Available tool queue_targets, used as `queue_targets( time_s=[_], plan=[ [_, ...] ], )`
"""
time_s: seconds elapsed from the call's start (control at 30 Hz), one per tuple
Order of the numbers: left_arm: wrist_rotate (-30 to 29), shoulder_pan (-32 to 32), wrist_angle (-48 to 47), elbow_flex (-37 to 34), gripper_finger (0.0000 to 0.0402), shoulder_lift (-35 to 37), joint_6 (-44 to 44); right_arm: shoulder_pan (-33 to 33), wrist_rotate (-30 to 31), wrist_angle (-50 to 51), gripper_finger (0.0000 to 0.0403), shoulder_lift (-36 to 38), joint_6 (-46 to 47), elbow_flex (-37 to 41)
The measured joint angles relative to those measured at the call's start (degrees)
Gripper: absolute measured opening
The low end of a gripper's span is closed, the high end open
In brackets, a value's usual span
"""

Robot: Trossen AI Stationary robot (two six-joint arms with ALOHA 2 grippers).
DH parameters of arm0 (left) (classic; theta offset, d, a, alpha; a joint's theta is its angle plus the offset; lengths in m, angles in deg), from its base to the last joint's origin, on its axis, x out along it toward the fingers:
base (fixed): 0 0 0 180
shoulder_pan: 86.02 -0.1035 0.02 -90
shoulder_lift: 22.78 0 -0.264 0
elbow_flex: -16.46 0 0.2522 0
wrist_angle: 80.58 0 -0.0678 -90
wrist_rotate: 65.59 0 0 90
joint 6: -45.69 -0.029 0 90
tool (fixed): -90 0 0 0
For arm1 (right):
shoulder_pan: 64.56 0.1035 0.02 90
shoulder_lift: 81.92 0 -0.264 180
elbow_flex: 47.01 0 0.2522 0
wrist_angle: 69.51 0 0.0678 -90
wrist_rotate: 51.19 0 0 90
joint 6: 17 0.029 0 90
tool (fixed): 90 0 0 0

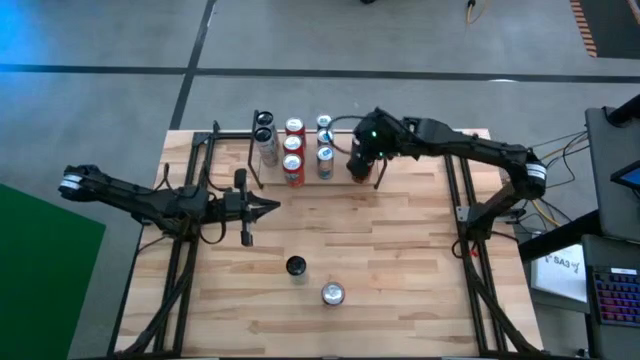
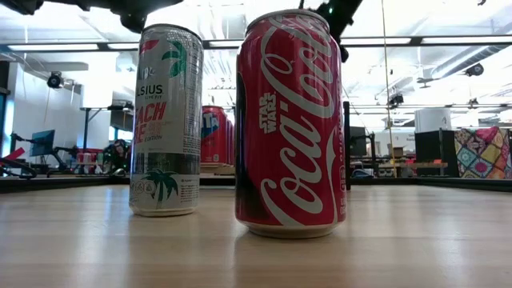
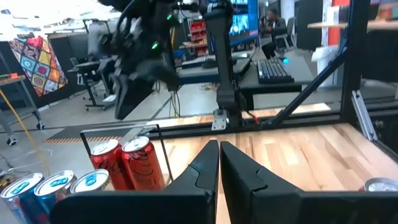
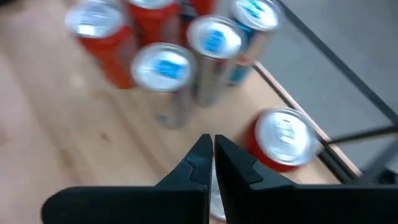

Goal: Place canned beverage on shelf
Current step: Put the white soda can on the shelf aligned with the other white soda cans

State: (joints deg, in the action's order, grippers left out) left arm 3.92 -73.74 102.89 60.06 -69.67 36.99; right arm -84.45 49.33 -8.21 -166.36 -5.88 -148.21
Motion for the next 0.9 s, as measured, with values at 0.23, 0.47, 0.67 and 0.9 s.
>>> queue_targets(
  time_s=[0.23, 0.47, 0.67, 0.9],
  plan=[
    [0.0, 0.0, -1.3, 1.1, 0.0000, -0.9, -0.1, 9.4, 0.0, -8.1, 0.0009, 3.8, -2.2, 5.4],
    [2.9, 0.1, -2.0, 1.5, 0.0000, -0.8, 3.3, 19.0, 0.0, -15.1, 0.0009, 4.8, -4.2, 10.7],
    [8.6, 3.5, -2.0, 1.5, 0.0000, -2.1, 6.8, 26.7, 0.0, -21.6, 0.0009, 4.5, -4.9, 14.4],
    [-0.2, 11.8, -2.4, 1.5, 0.0000, -5.7, 7.5, 32.8, 0.0, -28.2, 0.0009, 4.5, -4.8, 18.1]
  ],
)
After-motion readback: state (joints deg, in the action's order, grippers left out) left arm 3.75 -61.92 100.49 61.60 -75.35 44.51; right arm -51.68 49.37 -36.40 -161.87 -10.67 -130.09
